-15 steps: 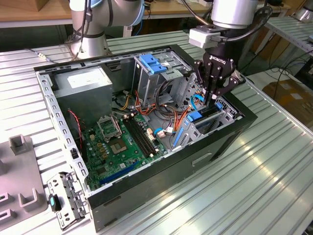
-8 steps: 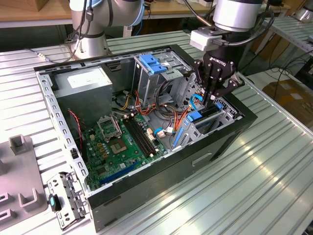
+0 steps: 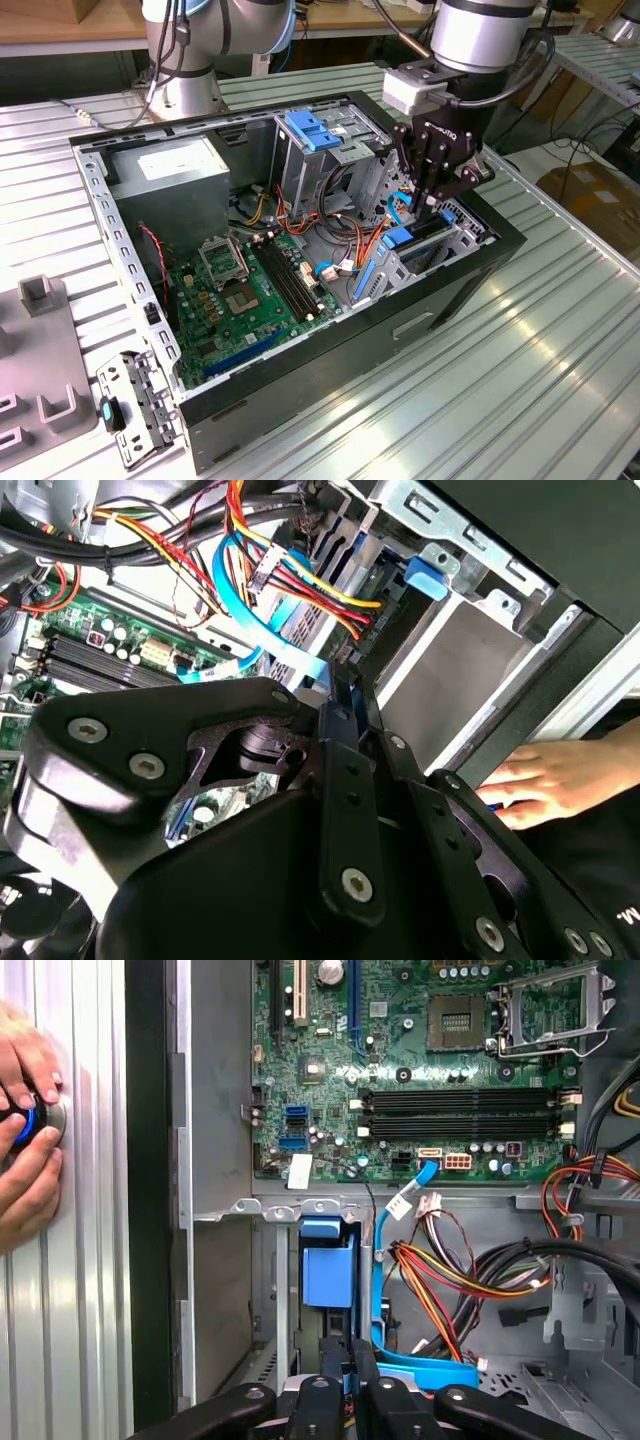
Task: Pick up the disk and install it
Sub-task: 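Insert the second disk wire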
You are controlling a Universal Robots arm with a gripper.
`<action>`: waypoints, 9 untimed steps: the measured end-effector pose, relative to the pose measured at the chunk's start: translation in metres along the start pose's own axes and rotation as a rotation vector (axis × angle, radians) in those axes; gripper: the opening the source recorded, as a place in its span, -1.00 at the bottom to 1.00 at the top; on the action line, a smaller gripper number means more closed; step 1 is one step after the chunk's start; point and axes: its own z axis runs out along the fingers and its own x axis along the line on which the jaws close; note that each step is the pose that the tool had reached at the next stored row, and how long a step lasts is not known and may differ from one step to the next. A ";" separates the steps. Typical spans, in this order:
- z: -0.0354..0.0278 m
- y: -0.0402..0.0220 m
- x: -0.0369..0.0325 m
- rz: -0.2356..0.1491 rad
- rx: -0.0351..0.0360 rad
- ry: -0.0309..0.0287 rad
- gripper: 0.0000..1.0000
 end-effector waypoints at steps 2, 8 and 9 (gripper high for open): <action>0.0024 0.0007 0.0019 0.003 0.0112 -0.0124 -0.68; 0.0071 0.0011 0.0073 0.010 0.0130 -0.0507 -0.68; 0.0074 0.0010 0.0087 0.011 0.0172 -0.0553 -0.68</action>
